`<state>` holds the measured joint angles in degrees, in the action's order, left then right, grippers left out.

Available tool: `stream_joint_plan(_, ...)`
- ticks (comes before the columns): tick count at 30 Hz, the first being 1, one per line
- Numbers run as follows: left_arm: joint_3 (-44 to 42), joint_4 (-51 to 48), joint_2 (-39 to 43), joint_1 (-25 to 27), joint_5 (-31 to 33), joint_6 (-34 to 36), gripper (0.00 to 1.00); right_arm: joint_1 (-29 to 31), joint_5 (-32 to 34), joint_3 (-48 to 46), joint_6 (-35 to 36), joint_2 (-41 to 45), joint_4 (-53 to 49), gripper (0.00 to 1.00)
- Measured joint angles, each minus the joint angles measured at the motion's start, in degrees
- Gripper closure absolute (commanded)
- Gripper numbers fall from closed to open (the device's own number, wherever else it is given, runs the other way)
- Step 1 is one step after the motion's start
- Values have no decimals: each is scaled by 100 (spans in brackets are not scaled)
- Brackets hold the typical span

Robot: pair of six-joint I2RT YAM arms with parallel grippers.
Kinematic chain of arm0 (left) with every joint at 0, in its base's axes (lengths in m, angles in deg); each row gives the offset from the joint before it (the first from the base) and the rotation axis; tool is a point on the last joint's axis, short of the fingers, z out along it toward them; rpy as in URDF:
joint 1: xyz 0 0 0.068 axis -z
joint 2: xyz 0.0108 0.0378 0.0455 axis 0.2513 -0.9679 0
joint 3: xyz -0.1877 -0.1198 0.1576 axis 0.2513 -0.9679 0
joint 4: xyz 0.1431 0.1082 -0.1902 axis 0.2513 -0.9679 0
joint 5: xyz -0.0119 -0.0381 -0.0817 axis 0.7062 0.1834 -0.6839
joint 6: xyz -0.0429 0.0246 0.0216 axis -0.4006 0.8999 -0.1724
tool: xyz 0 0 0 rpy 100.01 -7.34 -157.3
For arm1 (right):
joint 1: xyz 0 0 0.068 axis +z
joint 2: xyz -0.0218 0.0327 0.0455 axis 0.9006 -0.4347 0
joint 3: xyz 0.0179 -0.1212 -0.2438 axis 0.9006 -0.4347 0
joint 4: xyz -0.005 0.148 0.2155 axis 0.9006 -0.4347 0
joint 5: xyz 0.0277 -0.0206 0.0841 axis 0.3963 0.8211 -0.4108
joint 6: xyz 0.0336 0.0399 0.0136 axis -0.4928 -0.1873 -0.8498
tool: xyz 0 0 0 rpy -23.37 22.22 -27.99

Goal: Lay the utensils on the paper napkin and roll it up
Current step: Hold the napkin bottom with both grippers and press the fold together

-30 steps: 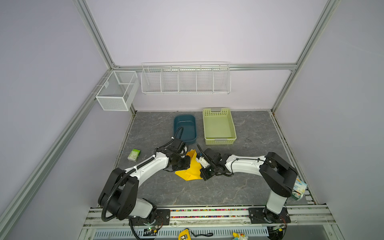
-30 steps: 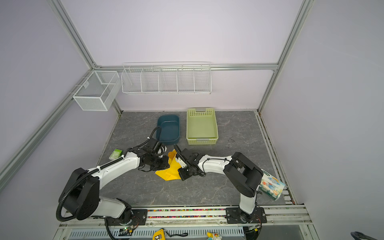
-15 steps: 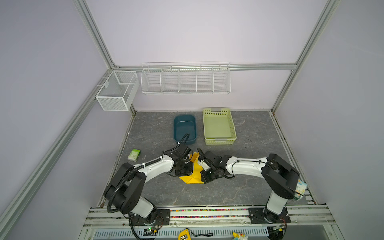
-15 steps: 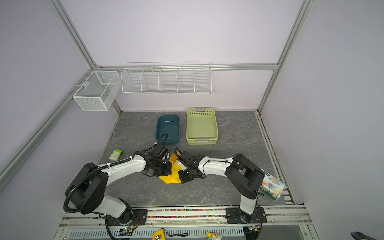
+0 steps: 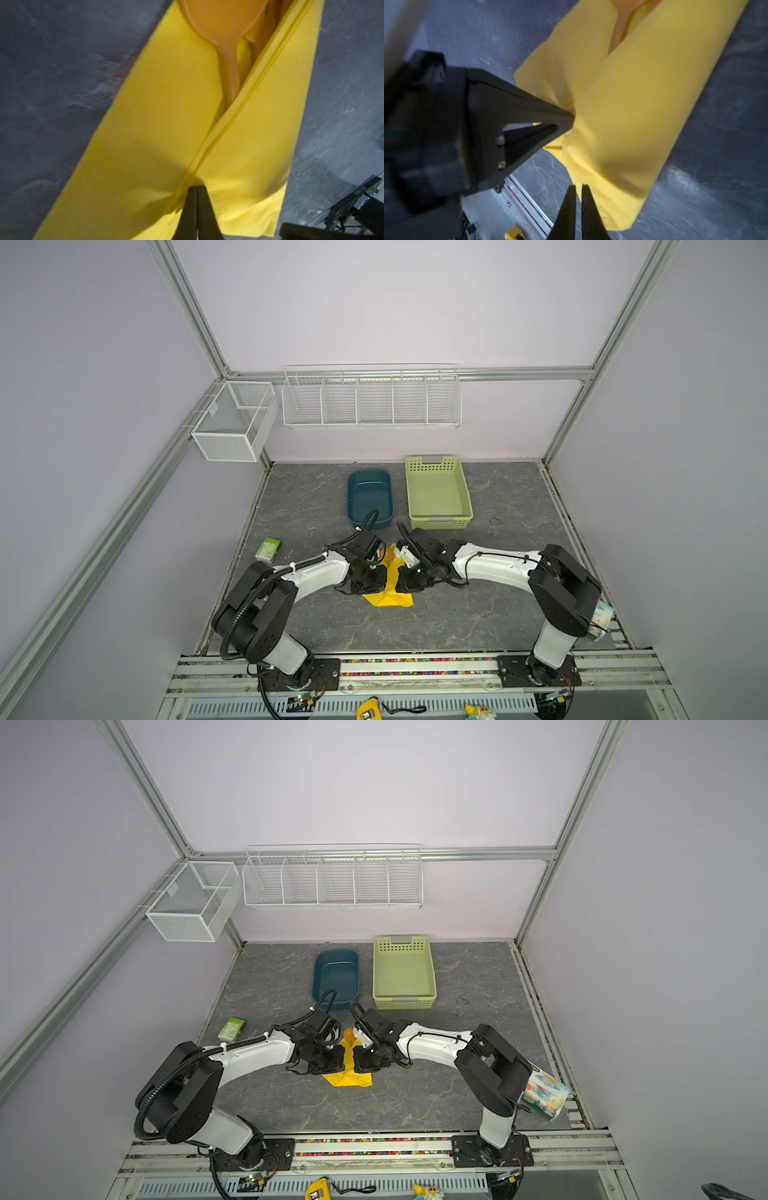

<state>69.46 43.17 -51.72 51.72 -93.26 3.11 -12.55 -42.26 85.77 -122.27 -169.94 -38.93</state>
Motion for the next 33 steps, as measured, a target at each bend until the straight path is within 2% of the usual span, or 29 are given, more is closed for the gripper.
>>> stream_joint_plan(11, -33, 39, 24, 0, -2, 0, 100, -352, -398, 544, -444, -1032, 415, 89)
stream_joint_plan(21, -33, 52, 26, 0, 0, 0, 100, -442, -487, 855, -468, -1381, 538, 88)
stream_joint_plan(33, -59, 404, -42, 4, -37, 0, 100, -470, -98, 984, -291, -1268, 33, 71)
